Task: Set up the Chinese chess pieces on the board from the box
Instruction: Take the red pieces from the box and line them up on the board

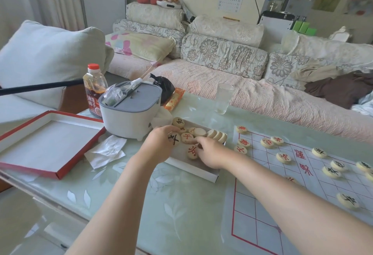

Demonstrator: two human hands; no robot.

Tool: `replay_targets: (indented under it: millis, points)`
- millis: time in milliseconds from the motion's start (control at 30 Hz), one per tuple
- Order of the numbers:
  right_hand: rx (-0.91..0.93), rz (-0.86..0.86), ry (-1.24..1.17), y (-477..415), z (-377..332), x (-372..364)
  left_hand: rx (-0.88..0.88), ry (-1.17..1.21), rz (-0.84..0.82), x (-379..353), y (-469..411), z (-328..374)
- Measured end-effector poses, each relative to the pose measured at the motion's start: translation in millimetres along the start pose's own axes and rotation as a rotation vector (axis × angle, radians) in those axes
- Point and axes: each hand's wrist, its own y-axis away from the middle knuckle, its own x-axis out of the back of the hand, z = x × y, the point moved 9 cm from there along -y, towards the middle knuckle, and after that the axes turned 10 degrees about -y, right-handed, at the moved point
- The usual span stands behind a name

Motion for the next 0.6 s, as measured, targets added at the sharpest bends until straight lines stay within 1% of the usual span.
replay_targets:
  millis: [100,233,300,400,500,600]
  points:
    - [-0.027,-0.045,0.046,0,1,-5,-0.015,-0.026,-0.003,-4,-2,6]
    - [0.008,-0.043,0.129,-1,2,-8,-0.004,-0.041,0.007,-4,-3,8]
    - [0.016,-0.02,0.105,2,3,-4,0.002,-0.043,0.009,-5,-2,11]
    - [0.044,0.059,0.025,15,4,15,-0.011,-0.036,0.018,-8,-3,21]
    - [0.048,0.112,-0.026,35,11,44,-0.032,-0.013,0.025,-15,-4,40]
    - [0.031,0.163,-0.049,59,28,75,-0.062,0.005,-0.016,-30,2,69]
